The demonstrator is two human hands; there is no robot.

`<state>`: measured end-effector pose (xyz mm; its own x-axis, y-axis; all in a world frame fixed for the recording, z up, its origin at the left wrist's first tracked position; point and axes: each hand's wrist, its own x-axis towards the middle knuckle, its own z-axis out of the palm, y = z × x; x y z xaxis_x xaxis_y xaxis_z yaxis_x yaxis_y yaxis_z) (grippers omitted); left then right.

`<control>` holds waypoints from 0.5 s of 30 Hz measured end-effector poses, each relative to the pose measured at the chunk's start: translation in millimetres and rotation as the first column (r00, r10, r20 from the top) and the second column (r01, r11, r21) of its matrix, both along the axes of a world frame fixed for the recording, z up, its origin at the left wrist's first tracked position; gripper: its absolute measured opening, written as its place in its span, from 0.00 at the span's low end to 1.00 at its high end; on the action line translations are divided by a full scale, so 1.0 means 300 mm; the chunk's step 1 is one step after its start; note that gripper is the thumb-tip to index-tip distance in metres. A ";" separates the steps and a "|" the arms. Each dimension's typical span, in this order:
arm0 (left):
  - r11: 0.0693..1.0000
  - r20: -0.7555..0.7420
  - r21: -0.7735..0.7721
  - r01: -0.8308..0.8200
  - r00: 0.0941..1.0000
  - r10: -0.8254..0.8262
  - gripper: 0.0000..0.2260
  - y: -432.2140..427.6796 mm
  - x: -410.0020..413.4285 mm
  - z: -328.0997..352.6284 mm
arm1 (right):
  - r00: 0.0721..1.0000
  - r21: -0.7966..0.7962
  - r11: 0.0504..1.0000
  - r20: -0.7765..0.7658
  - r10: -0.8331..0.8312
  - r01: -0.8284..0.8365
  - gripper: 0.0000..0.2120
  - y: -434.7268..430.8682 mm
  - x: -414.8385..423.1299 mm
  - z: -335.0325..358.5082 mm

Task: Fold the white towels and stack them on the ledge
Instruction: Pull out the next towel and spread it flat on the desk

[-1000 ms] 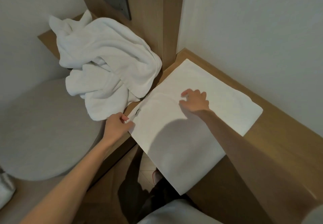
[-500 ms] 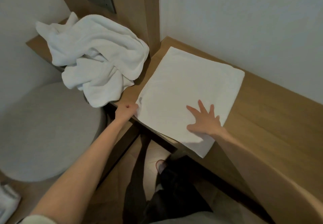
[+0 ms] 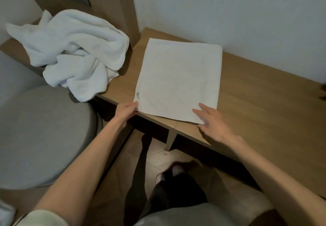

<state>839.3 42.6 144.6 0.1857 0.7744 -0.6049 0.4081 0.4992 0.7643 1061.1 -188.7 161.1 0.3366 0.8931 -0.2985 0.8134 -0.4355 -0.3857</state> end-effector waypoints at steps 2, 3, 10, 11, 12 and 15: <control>0.999 0.045 -0.029 -0.015 0.999 0.016 0.08 -0.004 -0.007 0.000 | 0.994 0.122 0.987 0.028 -0.109 0.105 0.25 -0.027 -0.015 -0.011; 0.999 0.053 -0.037 -0.020 0.998 0.022 0.08 -0.003 -0.011 0.001 | 0.984 0.161 0.974 0.049 -0.172 0.162 0.24 -0.033 -0.022 -0.012; 0.994 0.004 -0.037 -0.107 0.994 0.107 0.06 -0.002 -0.017 -0.008 | 0.948 0.334 0.913 0.131 -0.291 0.235 0.07 -0.038 -0.006 0.034; 0.992 -0.011 -0.037 -0.123 0.992 0.123 0.05 -0.003 -0.013 -0.006 | 0.952 0.347 0.914 0.140 -0.271 0.209 0.07 -0.044 0.000 0.038; 0.991 -0.034 -0.035 -0.132 0.991 0.131 0.05 -0.007 -0.009 -0.003 | 0.955 0.361 0.913 0.149 -0.256 0.189 0.07 -0.052 0.006 0.039; 0.988 -0.090 -0.009 -0.154 0.984 0.152 0.09 -0.021 -0.006 -0.002 | 0.946 0.409 0.891 0.160 -0.283 0.198 0.09 -0.076 0.025 0.040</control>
